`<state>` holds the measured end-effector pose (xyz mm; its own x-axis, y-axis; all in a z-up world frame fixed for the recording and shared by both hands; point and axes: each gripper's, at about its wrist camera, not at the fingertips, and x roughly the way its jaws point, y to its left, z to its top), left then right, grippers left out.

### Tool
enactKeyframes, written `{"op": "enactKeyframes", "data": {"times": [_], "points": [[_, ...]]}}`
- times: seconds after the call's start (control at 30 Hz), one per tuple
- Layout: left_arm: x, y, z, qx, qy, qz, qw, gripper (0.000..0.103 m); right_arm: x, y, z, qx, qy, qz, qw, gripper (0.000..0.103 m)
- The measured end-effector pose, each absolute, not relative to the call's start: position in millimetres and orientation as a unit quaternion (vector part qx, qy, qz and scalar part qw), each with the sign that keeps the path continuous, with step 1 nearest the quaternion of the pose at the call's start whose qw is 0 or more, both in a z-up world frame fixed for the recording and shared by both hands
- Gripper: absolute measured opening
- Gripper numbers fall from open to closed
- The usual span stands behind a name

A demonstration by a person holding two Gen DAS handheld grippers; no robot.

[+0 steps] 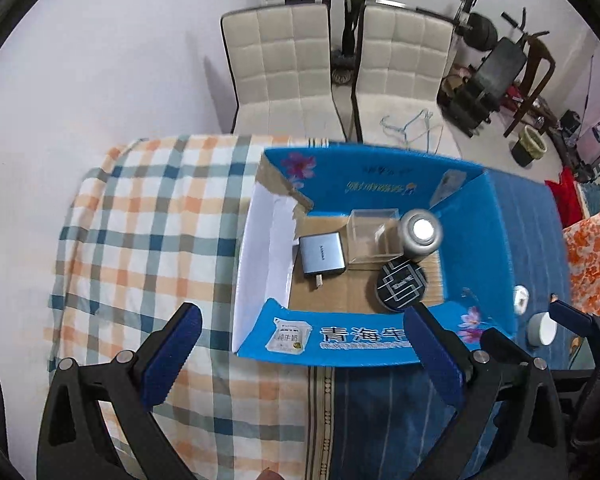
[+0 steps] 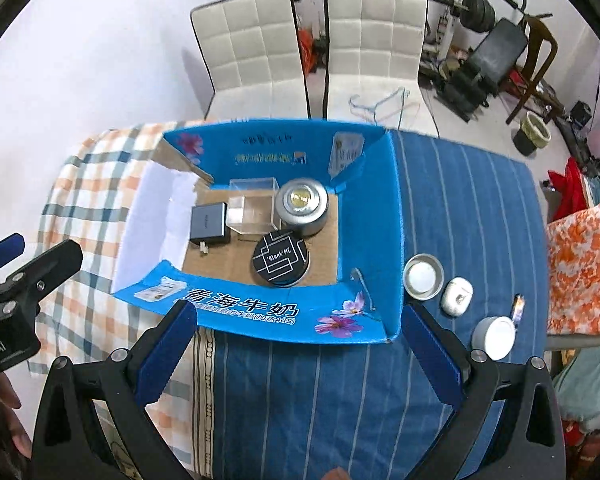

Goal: Organize rigid objects
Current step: 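Lift both grippers out of the box, then grasp the small white tin with the left gripper while the right grasps the white round container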

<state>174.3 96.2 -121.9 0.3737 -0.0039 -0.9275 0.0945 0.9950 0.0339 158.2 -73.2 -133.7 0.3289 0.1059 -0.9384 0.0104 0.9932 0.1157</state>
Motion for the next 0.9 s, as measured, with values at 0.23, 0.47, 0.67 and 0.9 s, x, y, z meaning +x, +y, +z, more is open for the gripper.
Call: {"op": "enactKeyframes", "data": {"times": [0.23,0.47,0.67,0.9], "points": [[144.5,87.2,-87.0,0.045,0.54,-0.029,0.84,0.103,132.3,-90.5,-104.6,0.06,0.562,0.044,0.824,0.103],[120.0,68.1,-78.4,0.045,0.547,-0.034,0.835,0.103,114.3,-123.3,-101.0,0.086,0.561,0.047,0.822,0.103],[112.3,34.0,-91.7,0.045,0.555,-0.051,0.829,0.103,100.0,-194.4,-125.2,0.122,0.577,0.007,0.808,0.103],[115.1,-43.9,-120.6,0.057,0.57,-0.091,0.815,0.103,88.6,-318.9,-186.1,0.177,0.602,-0.099,0.772,0.103]]}}
